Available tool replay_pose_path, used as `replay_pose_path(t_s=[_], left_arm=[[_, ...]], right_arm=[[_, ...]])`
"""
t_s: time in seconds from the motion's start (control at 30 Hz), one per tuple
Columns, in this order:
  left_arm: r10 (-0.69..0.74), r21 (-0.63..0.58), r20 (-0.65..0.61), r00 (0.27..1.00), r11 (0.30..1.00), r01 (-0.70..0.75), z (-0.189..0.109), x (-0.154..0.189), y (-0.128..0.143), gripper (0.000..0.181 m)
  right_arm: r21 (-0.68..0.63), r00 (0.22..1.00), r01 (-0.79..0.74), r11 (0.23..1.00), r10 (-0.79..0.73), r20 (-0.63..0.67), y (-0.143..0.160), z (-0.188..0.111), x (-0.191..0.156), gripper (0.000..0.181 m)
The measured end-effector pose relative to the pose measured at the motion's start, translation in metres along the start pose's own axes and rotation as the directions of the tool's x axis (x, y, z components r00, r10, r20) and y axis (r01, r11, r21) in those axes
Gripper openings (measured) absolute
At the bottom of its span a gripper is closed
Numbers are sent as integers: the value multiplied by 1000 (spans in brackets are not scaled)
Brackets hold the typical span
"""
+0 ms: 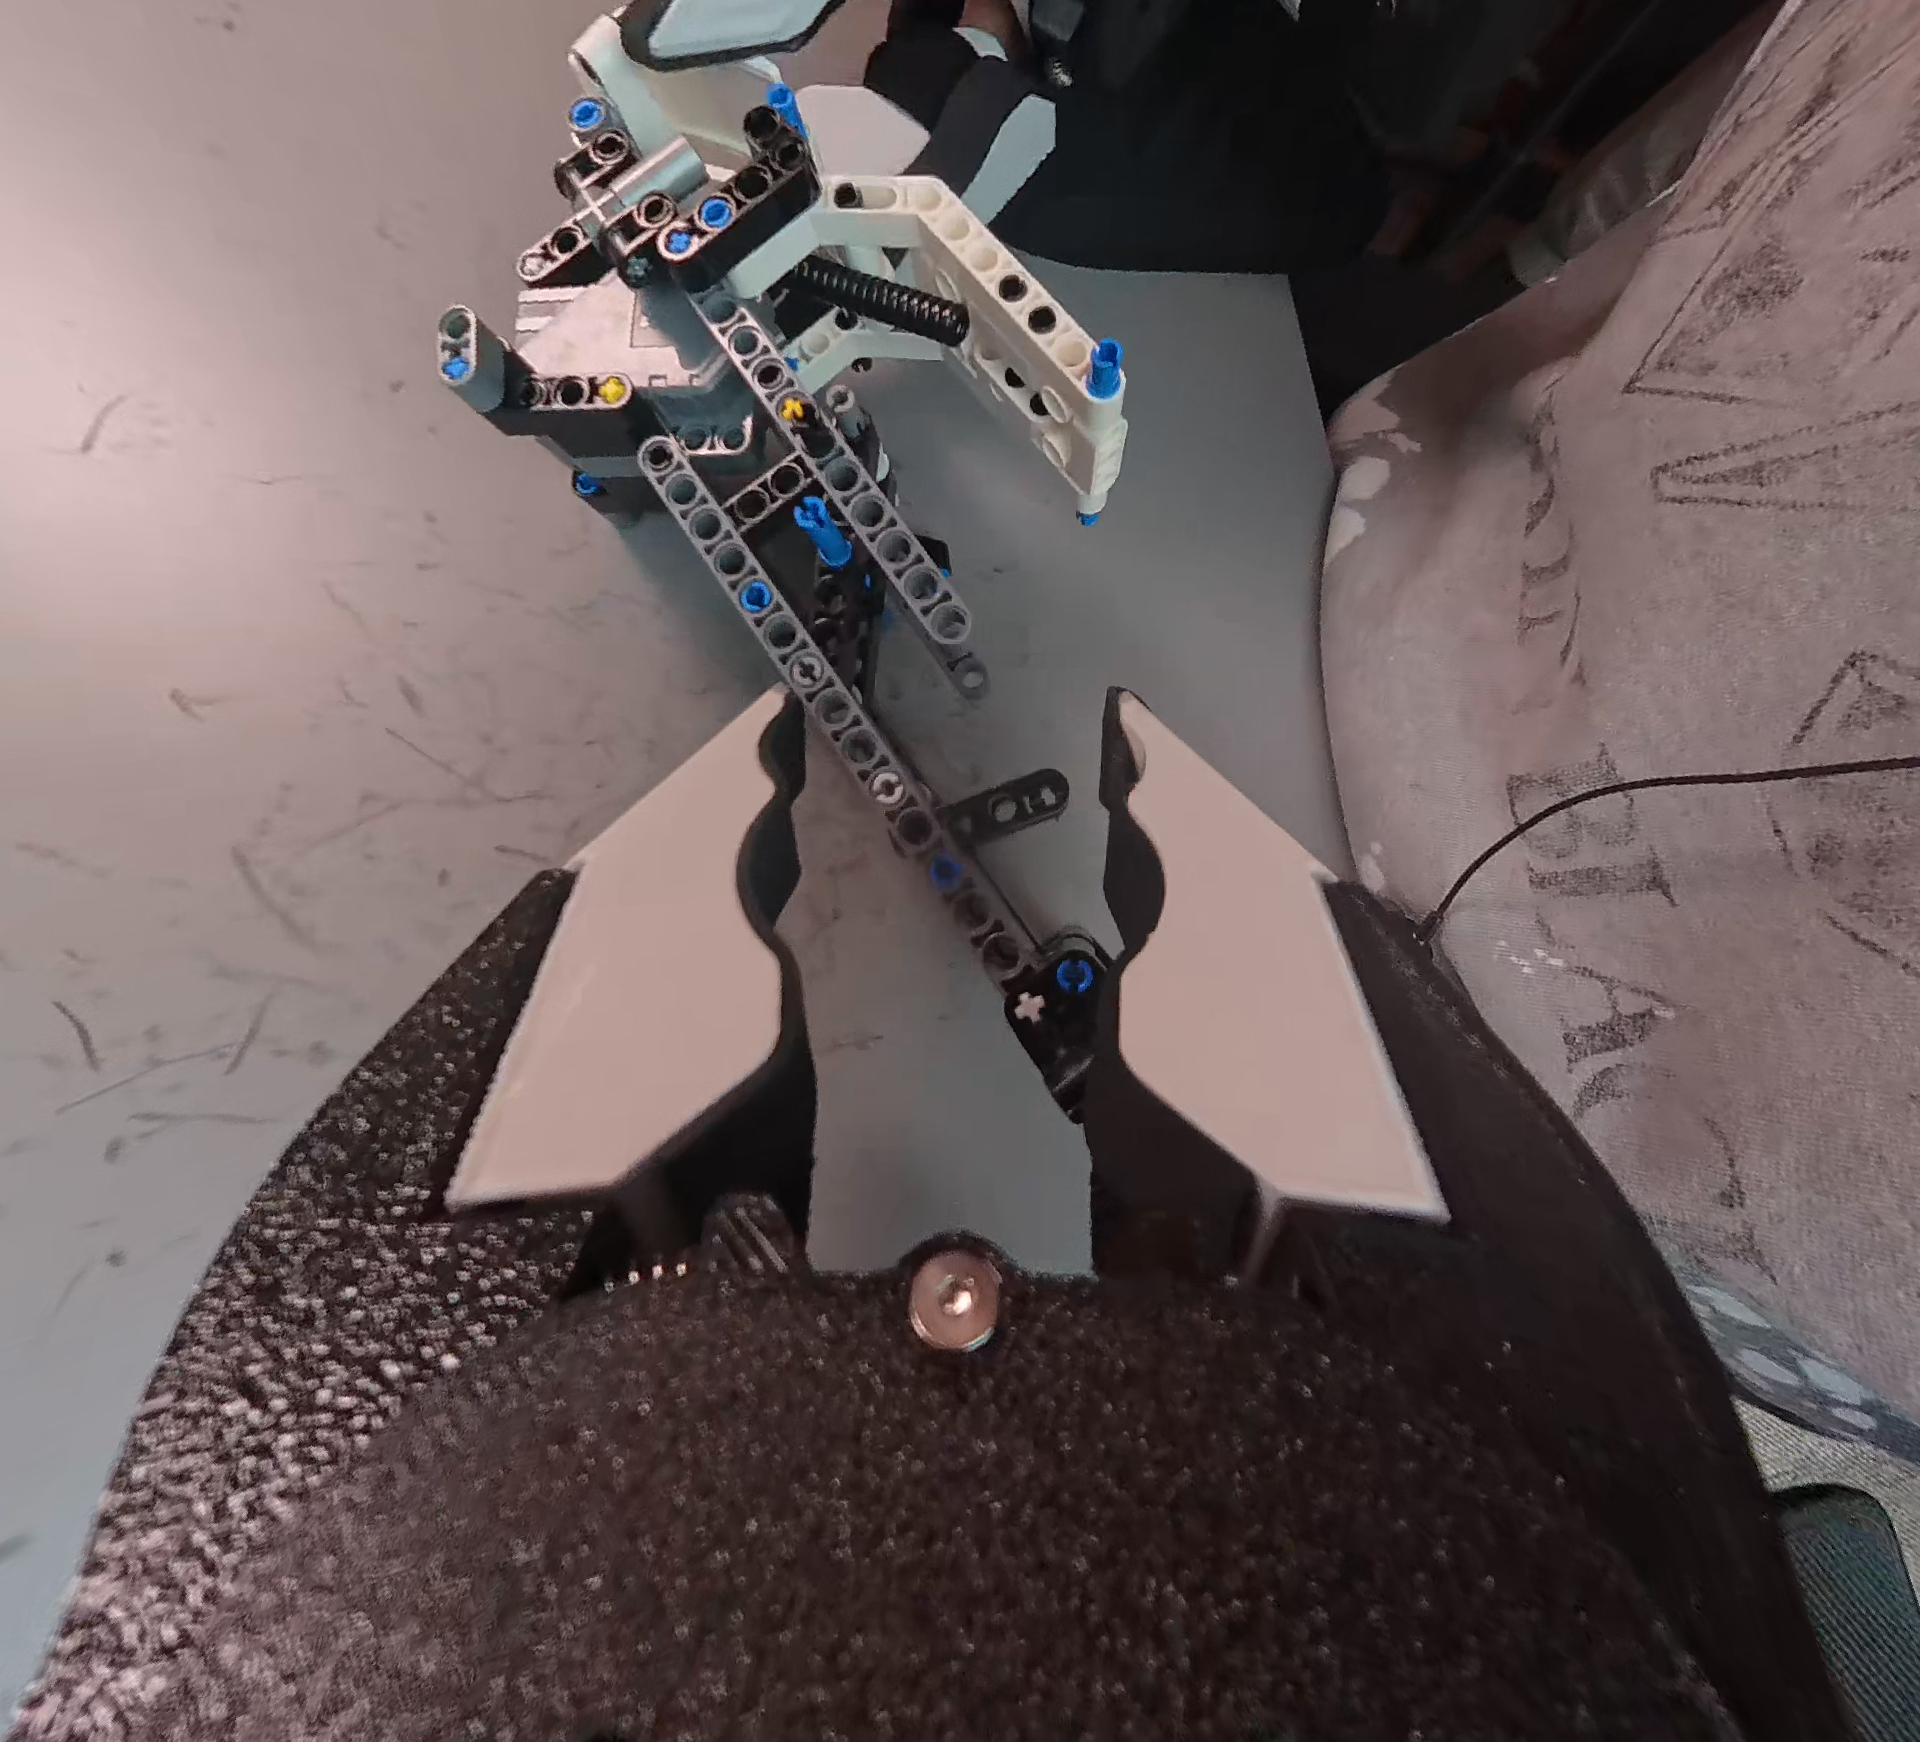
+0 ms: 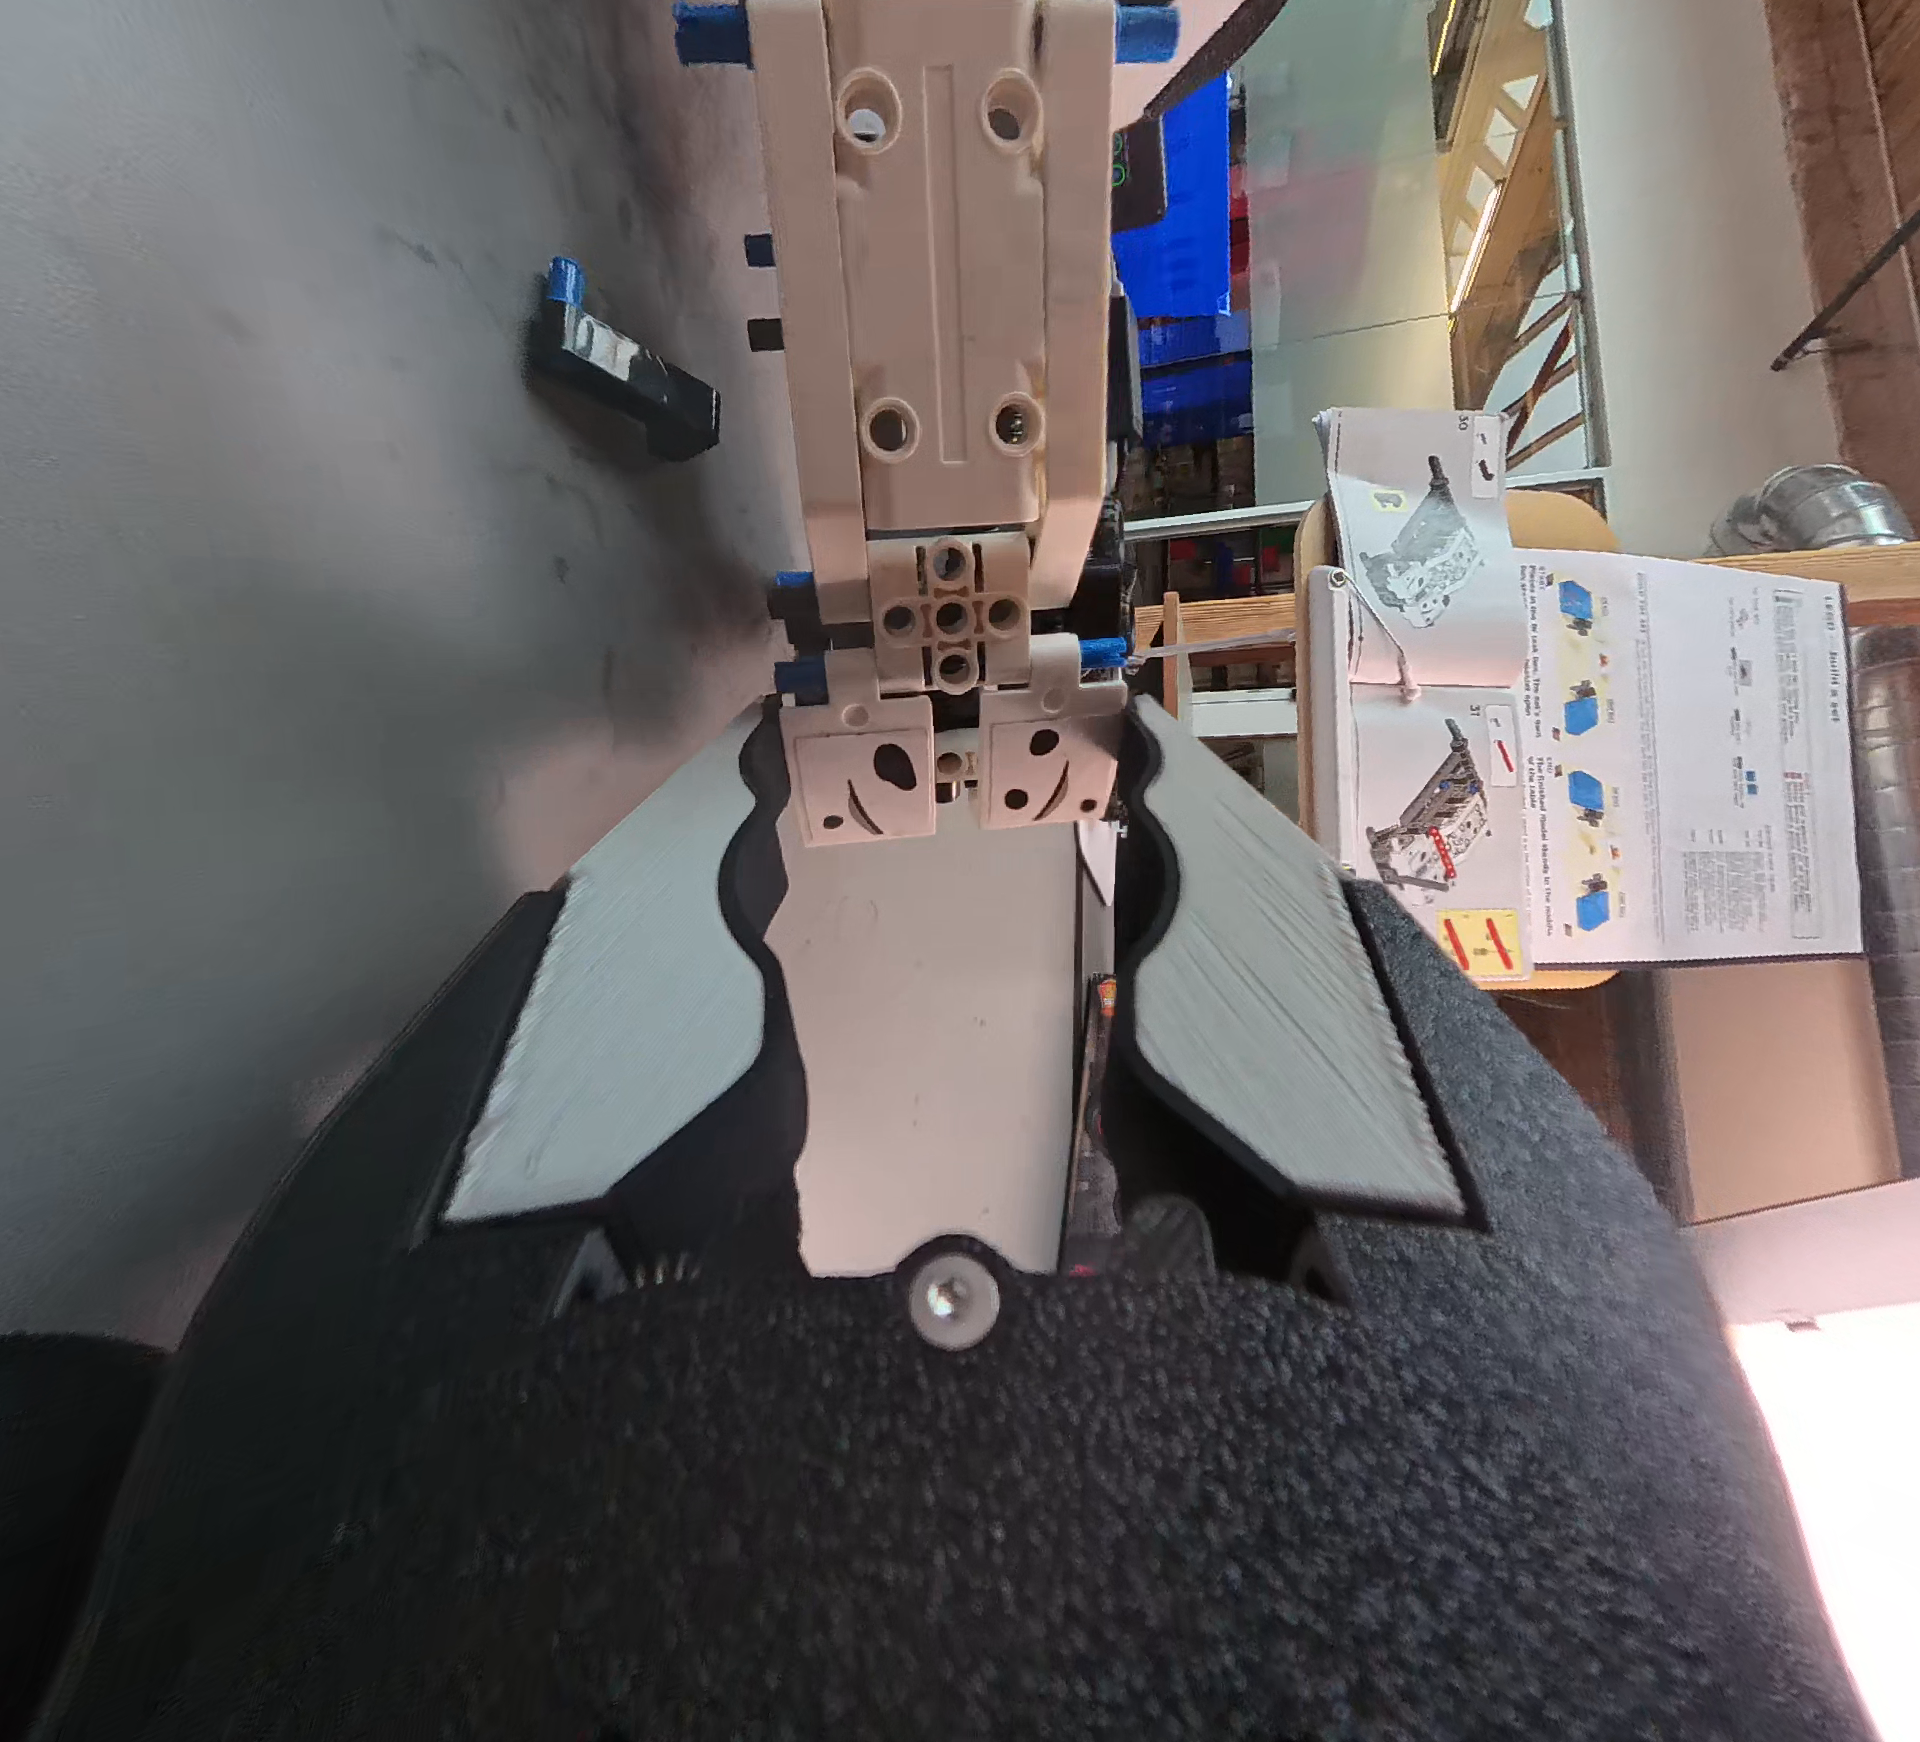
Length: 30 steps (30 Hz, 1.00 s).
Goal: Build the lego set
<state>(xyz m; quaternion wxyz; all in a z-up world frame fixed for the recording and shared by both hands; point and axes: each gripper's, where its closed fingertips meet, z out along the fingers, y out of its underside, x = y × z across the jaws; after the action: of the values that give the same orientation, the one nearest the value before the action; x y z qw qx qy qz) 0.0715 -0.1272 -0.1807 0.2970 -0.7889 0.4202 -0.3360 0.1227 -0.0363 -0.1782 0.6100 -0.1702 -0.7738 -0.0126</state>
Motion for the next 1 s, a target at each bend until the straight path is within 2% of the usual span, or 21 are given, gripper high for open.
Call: replay_pose_path(t_s=[0.27, 0.47, 0.57, 0.63, 0.73, 0.83, 1.0], left_arm=[[-66, 61, 85, 994, 996, 61, -4, -11, -7, 44], [-187, 133, 109, 976, 976, 172, -10, -25, -12, 32], [-225, 149, 106, 969, 967, 208, -11, -27, -13, 31], [-226, 158, 131, 965, 966, 204, -11, -30, -13, 31], [-207, 157, 182, 961, 971, 179, -13, -34, -13, 30], [-156, 148, 252, 955, 982, 121, -14, -36, -15, 30], [-62, 132, 373, 926, 991, 13, -17, -39, -20, 30]], right_arm=[[3, 983, -141, 990, 139, 120, -2, -5, -8, 67], [2, 912, -352, 936, 342, 226, -8, -7, -5, 62], [-23, 799, -520, 854, 496, 341, -12, -11, -2, 54], [-64, 664, -661, 748, 622, 415, -16, -13, 7, 53], [-95, 480, -812, 575, 751, 453, -22, -14, 31, 40], [-200, 373, -853, 481, 833, 409, -15, -5, 38, 34], [-365, 166, -889, 275, 938, 304, -13, 11, 35, 27]])
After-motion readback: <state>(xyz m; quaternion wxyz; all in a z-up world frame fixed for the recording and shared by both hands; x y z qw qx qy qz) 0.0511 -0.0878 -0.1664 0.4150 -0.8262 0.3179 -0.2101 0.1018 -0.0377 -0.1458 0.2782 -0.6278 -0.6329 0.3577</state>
